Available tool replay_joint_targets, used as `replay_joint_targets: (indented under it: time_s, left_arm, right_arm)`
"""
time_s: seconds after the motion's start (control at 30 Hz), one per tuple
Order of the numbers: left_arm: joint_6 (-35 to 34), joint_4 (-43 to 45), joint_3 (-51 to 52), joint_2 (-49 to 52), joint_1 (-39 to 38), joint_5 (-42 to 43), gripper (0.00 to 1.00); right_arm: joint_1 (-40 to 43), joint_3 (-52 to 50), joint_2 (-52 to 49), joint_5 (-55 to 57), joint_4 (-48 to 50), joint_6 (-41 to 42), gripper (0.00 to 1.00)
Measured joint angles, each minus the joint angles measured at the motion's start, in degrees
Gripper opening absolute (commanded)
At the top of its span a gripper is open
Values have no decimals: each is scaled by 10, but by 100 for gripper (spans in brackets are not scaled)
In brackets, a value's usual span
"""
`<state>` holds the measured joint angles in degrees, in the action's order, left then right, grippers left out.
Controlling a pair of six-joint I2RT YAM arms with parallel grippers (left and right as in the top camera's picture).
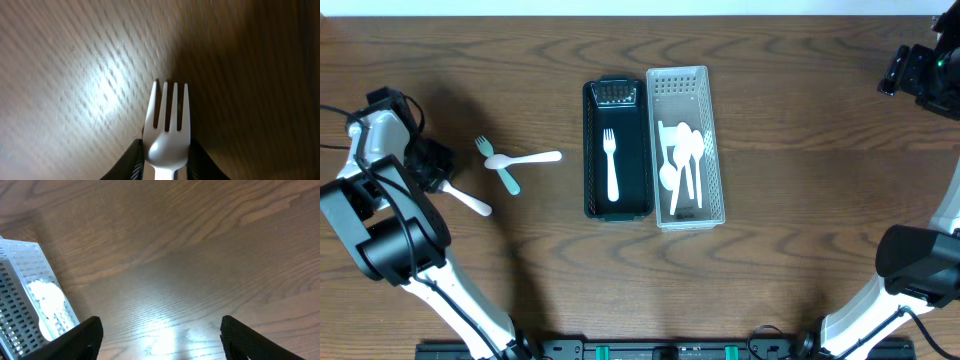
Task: Pack container
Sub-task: 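Move left gripper back and grasp a white fork on the table, then carry the fork with left gripper into the black tray and release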
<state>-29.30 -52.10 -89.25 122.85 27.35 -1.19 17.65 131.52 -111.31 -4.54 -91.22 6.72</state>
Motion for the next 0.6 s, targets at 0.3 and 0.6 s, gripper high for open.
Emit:
replay_joint_targets:
  time_s: [0.3,0.6]
  left_arm:
    - [46,-51,5,-227,-113,6,6]
    - [54,-8,3,-379,-358,11,6]
  right_arm:
    - [0,0,0,0,1,0,79]
    - [0,0,0,0,1,0,79]
